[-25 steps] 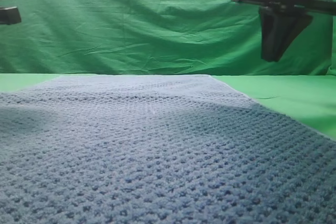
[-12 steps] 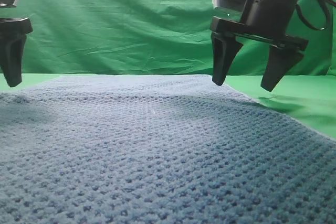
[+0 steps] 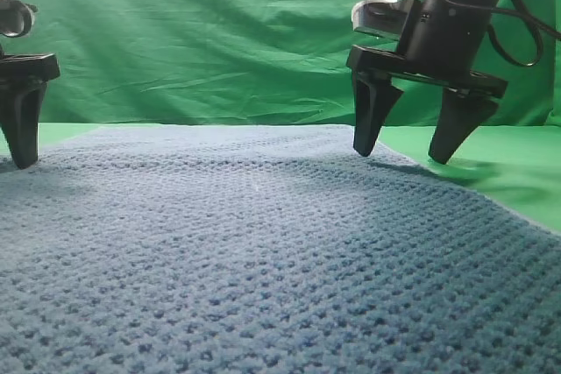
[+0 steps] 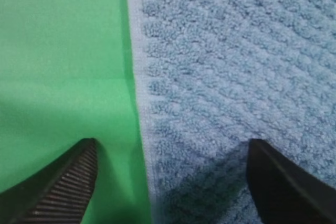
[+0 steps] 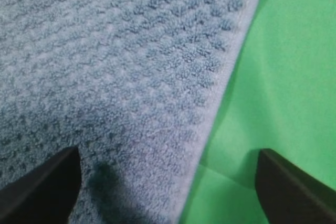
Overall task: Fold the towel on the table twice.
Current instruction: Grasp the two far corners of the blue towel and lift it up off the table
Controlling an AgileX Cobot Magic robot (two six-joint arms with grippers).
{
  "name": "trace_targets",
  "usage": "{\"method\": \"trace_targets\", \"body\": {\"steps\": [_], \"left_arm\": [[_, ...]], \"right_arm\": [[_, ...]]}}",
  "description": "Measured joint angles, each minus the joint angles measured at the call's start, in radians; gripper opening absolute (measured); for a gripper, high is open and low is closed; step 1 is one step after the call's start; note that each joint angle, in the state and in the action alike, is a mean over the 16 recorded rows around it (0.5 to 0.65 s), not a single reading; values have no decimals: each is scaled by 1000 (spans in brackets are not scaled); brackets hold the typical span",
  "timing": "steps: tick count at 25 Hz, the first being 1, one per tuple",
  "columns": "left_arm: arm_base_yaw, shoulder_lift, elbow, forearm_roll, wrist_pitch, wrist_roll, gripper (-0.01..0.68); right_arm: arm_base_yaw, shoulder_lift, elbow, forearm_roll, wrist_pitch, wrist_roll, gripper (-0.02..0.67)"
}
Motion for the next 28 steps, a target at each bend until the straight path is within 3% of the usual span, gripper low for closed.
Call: {"method": "trace_targets", "body": {"steps": [6, 10, 22, 28], "left_arm": [[-1, 15, -4, -41, -2, 24, 564], [-1, 17, -5, -89, -3, 64, 486], [-1, 16, -5, -221, 3, 196, 81], [-1, -24, -19, -233, 24, 210, 2]], "right_arm": [[17, 8, -5, -3, -15, -16, 595], [34, 12, -6, -6, -23, -26, 533], [66, 31, -61, -43, 48, -14, 125], [68, 35, -165, -93, 167, 32, 8]]}}
